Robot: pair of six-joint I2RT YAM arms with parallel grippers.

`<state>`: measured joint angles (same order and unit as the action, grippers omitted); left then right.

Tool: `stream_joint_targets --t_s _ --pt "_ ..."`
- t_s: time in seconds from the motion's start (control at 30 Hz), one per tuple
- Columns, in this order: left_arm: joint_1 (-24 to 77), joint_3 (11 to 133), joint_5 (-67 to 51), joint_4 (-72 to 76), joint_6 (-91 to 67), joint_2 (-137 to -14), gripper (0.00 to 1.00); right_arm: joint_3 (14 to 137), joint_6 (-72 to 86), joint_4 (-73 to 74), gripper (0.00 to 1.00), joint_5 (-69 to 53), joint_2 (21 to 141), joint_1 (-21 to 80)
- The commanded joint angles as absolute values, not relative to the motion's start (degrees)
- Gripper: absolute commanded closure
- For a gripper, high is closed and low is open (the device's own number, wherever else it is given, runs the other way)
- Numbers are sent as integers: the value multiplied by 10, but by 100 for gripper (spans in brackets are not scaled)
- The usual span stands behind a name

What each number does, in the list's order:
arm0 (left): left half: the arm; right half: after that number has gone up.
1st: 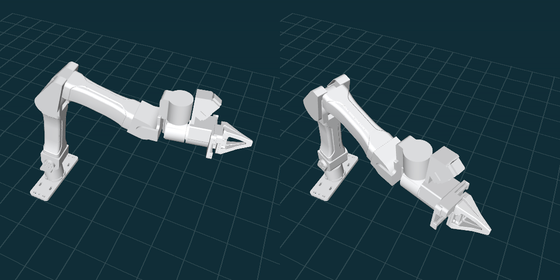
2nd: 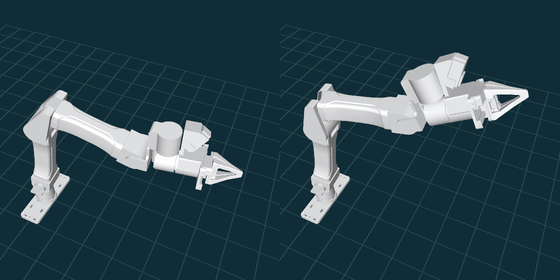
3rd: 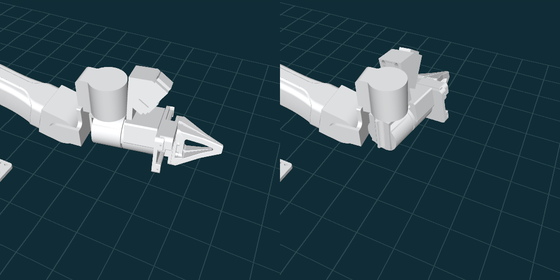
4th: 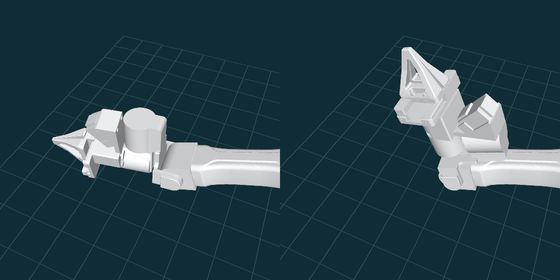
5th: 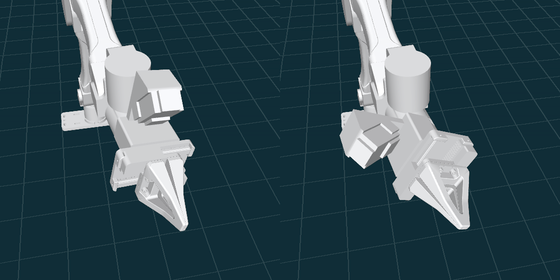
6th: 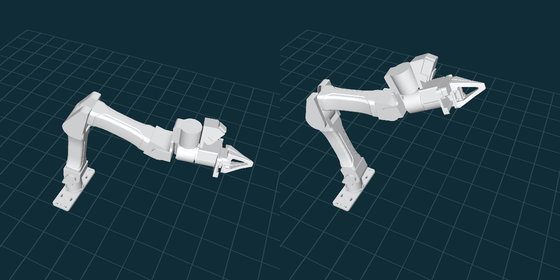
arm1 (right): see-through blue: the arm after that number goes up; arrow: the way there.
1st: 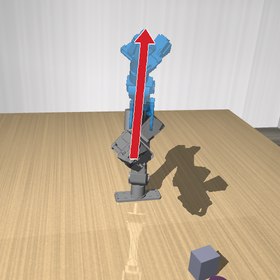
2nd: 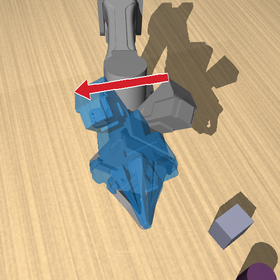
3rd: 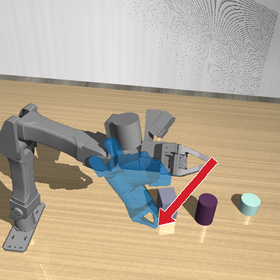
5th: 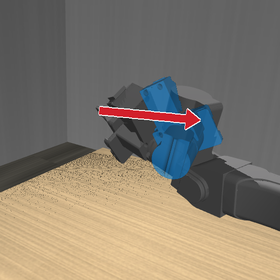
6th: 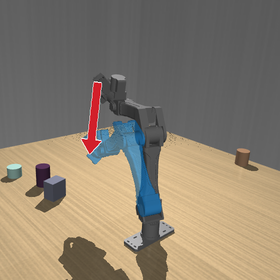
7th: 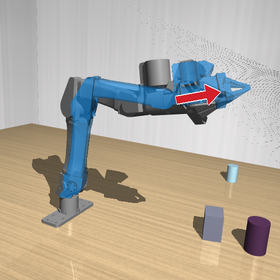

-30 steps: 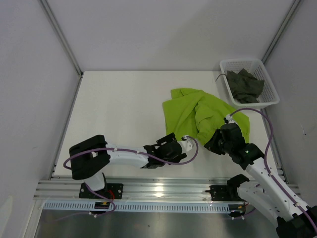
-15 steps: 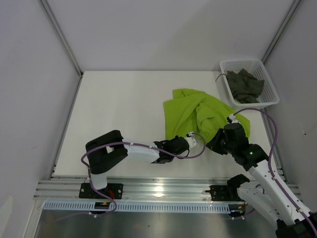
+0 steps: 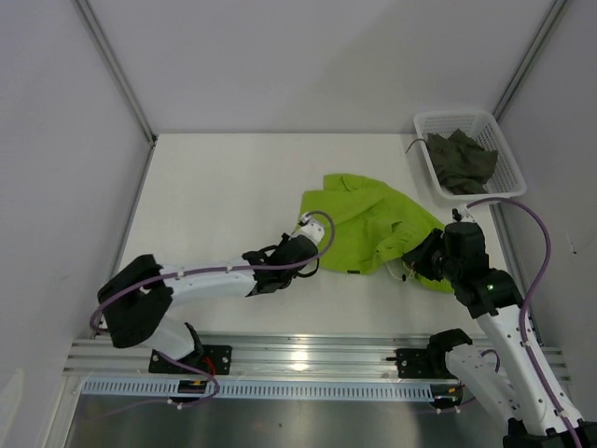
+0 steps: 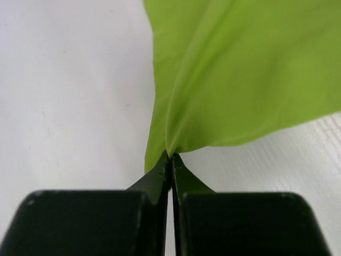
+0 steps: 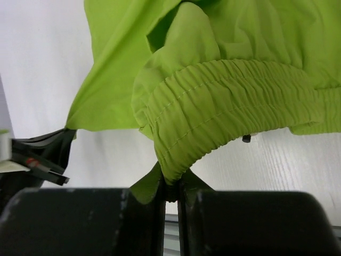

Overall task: Fold and stack the shorts
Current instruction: Flatten the shorts out

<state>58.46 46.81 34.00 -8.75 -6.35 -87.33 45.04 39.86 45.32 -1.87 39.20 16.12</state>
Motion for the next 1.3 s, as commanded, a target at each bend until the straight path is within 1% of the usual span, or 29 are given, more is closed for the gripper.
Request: stream_joint_targets --t_s 0.0,0.17,0.27,0.3,0.33,0.4,0.43,0.53,0.57,0.63,0.67,0.7,0.77,0.8,0.87,0.97,1.13,1.27 --pt "572 444 367 -127 -164 -786 100 452 393 414 100 -89 394 145" --pt "569 417 387 -160 -201 -721 100 415 402 365 100 -158 415 139" --pt "569 390 374 -163 -213 -697 100 333 432 292 100 -232 416 139" --pt "569 380 372 -163 -219 -694 100 282 442 250 100 -253 414 140" --pt "569 367 374 -161 -223 -690 100 258 454 231 100 -284 407 141" --pt "567 349 374 -153 -235 -689 100 215 474 225 100 -278 389 168" --pt "567 340 362 -146 -234 -689 100 209 475 236 100 -245 364 177" --pt "567 333 358 -134 -235 -703 100 204 467 279 100 -207 336 191" --pt "567 334 359 -134 -235 -708 100 205 455 293 98 -202 336 191" --pt "567 344 356 -134 -236 -718 100 209 443 304 81 -186 345 191" --pt "566 345 346 -132 -234 -725 100 209 433 309 68 -182 350 192" --pt "566 345 341 -127 -233 -728 100 209 431 310 51 -178 352 192" --pt "567 343 332 -117 -233 -735 100 207 427 318 41 -155 348 192" --pt "567 340 330 -113 -232 -737 100 206 426 320 39 -147 345 192" --pt "567 341 326 -115 -230 -738 100 202 425 321 37 -132 334 192" --pt "567 339 322 -111 -227 -737 100 198 430 311 37 -127 329 192" --pt "567 338 316 -108 -224 -737 100 195 438 292 39 -141 332 193" --pt "566 337 315 -107 -227 -739 100 189 448 280 42 -126 303 211"
